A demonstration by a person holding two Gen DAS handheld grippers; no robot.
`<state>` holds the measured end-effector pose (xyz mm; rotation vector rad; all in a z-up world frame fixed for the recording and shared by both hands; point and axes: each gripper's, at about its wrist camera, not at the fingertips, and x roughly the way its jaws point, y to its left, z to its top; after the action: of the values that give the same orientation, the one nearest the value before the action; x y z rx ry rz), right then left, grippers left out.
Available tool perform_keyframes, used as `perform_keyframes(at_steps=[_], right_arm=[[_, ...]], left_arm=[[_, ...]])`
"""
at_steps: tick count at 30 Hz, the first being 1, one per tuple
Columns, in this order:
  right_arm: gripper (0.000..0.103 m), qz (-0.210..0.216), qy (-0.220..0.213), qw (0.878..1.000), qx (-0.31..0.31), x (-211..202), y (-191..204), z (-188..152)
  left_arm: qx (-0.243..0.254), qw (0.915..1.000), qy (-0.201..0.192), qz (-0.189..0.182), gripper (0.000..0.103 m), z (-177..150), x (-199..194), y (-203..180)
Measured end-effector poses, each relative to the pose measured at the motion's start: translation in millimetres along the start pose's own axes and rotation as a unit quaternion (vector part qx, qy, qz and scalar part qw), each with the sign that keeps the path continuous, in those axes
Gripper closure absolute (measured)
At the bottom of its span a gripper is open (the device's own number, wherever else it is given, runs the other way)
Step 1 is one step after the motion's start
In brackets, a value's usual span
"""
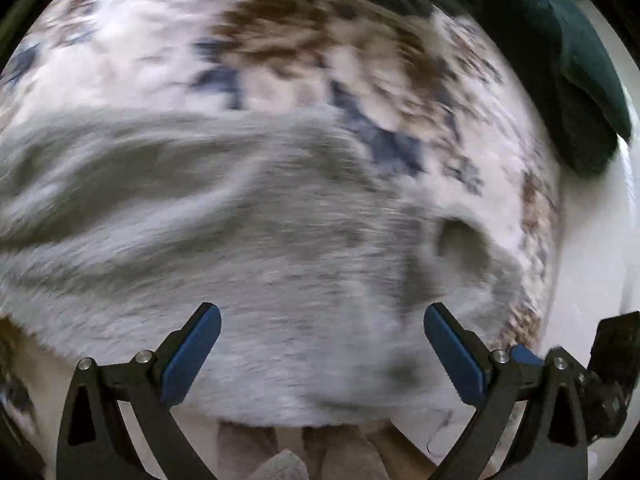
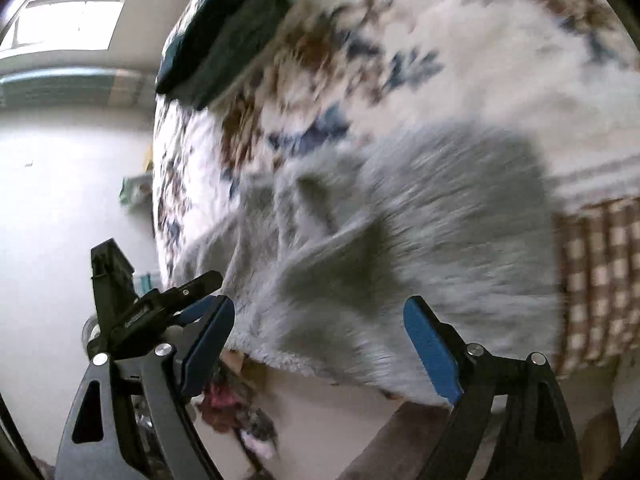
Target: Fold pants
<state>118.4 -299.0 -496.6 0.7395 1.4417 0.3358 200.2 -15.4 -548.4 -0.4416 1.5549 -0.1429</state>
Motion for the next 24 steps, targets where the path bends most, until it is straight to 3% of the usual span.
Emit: perform_keyframes(at_steps=[1,4,7,9,11,13,15,19,24], right_arm=[[0.014,-0.017,-0.011,1.0,0.011,-10.6,-6.9,5.0],[0.014,-0.085,-0.023,0.995,0.051,-21.3,-37.1,15.8],[0.014,-0.136,-0.023,0.987,0.089,-16.0,-64.0,19.1],[0.014,-0.163,-0.015,0.98,0.111,-9.3,-80.2,20.4],[0.014,-0.165,-0.012,0.978,0.127,-1.8,-92.2,19.1],[0.014,-0.162,-0.009,0.977,0.137,-0.3,-100.7,16.5],[0.014,-0.161,-0.006,0.976,0.145,8.0,-102.7,18.5],[0.014,-0.158,-0.001,0.977,0.141,15.7,-101.2,19.1],[0.014,-0.157,0.006,0.979,0.128,12.6,-89.4,19.5]], left_arm=[[0.011,0.9999,0.008,-0.007,0.0,-2.6,-7.4,0.0],[0.058,0.9978,0.032,-0.003,0.0,-1.3,17.8,-25.6],[0.112,0.9907,0.067,0.038,0.0,-3.3,57.3,-47.5],[0.122,0.9877,0.07,0.069,0.0,-7.3,73.5,-48.0],[0.117,0.9873,0.075,0.078,0.016,-5.7,91.3,-44.0],[0.105,0.9907,0.063,0.058,0.065,-5.8,94.9,-37.6],[0.098,0.9936,0.044,0.034,0.085,-9.4,81.8,-35.6],[0.072,0.9969,-0.012,0.03,0.087,-27.8,35.3,-27.6],[-0.005,0.9995,-0.008,0.032,0.087,-38.0,31.2,16.0]])
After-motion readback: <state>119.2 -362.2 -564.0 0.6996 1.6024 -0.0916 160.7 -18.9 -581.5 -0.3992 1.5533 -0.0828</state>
